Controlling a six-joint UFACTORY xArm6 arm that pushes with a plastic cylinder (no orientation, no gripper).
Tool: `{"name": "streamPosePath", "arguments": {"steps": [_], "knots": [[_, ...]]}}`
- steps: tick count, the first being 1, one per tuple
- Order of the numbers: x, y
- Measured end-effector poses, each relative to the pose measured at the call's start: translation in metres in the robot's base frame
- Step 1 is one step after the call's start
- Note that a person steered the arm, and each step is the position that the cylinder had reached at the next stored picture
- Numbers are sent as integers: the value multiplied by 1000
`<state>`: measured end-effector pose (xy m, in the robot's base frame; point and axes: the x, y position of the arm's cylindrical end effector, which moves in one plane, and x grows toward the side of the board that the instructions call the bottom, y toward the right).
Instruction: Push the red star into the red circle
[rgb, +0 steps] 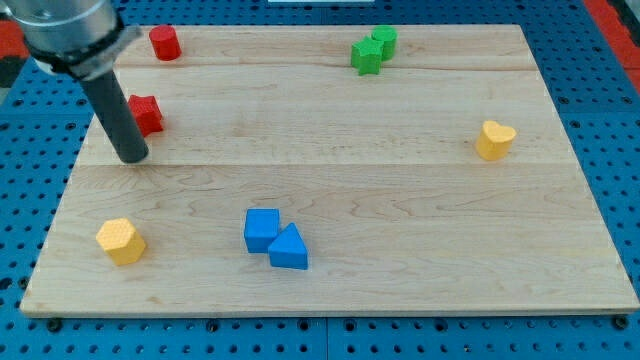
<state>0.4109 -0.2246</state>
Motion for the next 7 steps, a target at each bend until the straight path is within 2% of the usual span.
{"name": "streamPosePath", "arguments": {"steps": [1, 3, 6, 7], "knots": [[-64, -5], [-85, 10], [-82, 72], [-103, 35]]}}
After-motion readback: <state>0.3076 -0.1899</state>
